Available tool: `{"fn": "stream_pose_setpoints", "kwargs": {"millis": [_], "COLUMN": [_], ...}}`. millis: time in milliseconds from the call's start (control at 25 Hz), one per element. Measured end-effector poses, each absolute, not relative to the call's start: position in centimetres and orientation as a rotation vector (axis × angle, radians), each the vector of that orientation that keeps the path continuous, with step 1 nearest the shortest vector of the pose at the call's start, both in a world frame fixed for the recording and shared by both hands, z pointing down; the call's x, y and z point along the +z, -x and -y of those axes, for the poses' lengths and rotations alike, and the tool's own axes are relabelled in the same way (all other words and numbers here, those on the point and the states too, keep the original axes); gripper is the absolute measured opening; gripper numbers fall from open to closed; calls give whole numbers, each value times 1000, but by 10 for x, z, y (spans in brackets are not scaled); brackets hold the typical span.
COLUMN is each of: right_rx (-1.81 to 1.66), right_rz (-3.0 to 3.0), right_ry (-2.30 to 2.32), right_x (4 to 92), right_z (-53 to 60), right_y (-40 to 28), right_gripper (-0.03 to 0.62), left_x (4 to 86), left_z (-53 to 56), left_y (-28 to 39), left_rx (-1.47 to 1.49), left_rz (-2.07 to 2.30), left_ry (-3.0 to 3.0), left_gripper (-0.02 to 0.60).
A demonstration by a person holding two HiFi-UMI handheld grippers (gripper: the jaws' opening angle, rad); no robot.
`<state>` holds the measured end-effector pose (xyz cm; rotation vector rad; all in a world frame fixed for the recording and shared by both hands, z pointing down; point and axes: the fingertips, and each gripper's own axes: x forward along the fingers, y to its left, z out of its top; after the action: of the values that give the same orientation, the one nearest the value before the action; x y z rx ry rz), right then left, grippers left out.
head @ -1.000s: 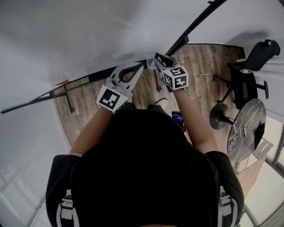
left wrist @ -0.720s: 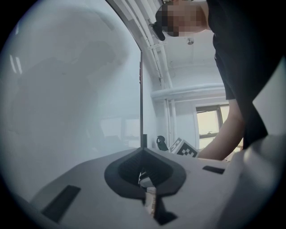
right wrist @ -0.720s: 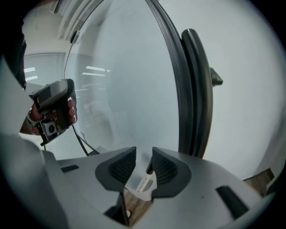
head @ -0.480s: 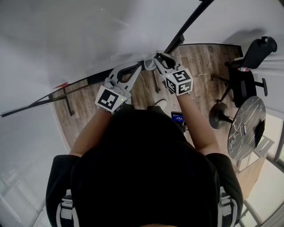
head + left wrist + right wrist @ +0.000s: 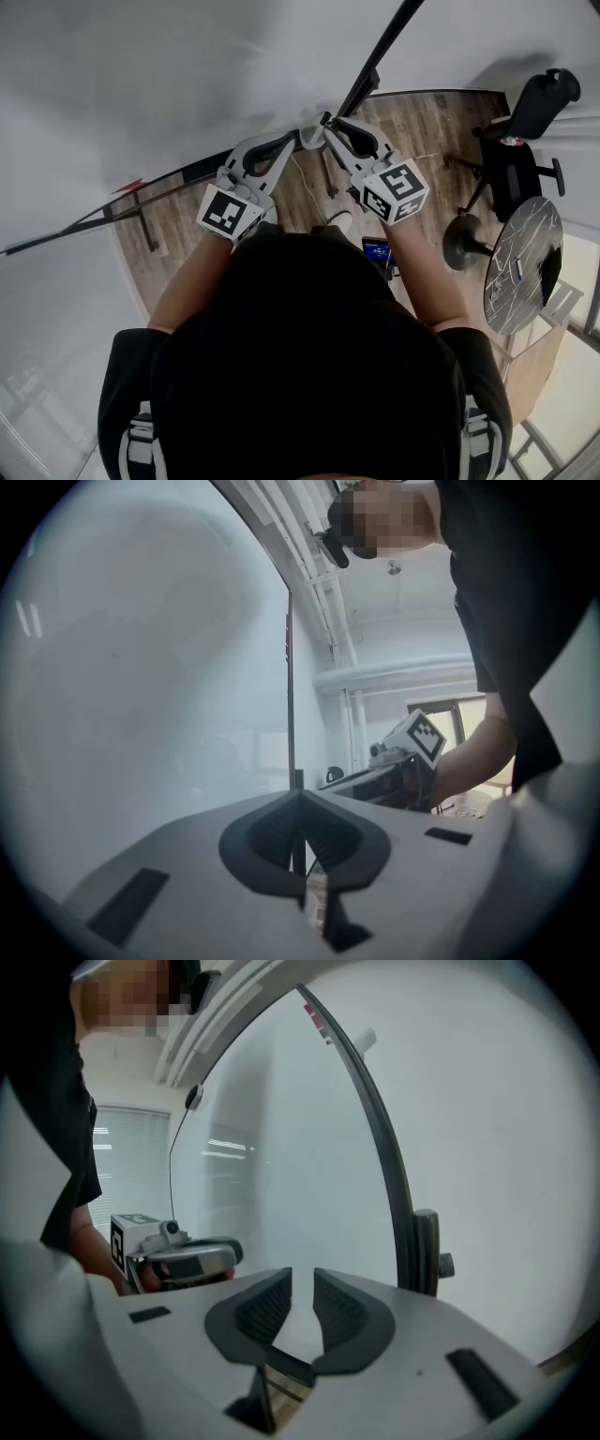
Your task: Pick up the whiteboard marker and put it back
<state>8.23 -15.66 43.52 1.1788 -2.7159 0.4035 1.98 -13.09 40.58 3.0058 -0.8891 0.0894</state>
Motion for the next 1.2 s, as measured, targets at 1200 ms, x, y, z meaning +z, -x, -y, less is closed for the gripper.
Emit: {"fn": "stream_pose_setpoints", "kwargs": {"millis": [1200], "right_rx": [124], "right_rz": [2840], "right_ry": [-1180], "right_x": [379], "right_z": [105], "right_y": [-89], "right_gripper": [2], "left_x": [394], "left_z": [110], "left_y": [-45], "left_rx": [74], "left_rz": [795], "left_ry": [-3025], "left_gripper": [3]}}
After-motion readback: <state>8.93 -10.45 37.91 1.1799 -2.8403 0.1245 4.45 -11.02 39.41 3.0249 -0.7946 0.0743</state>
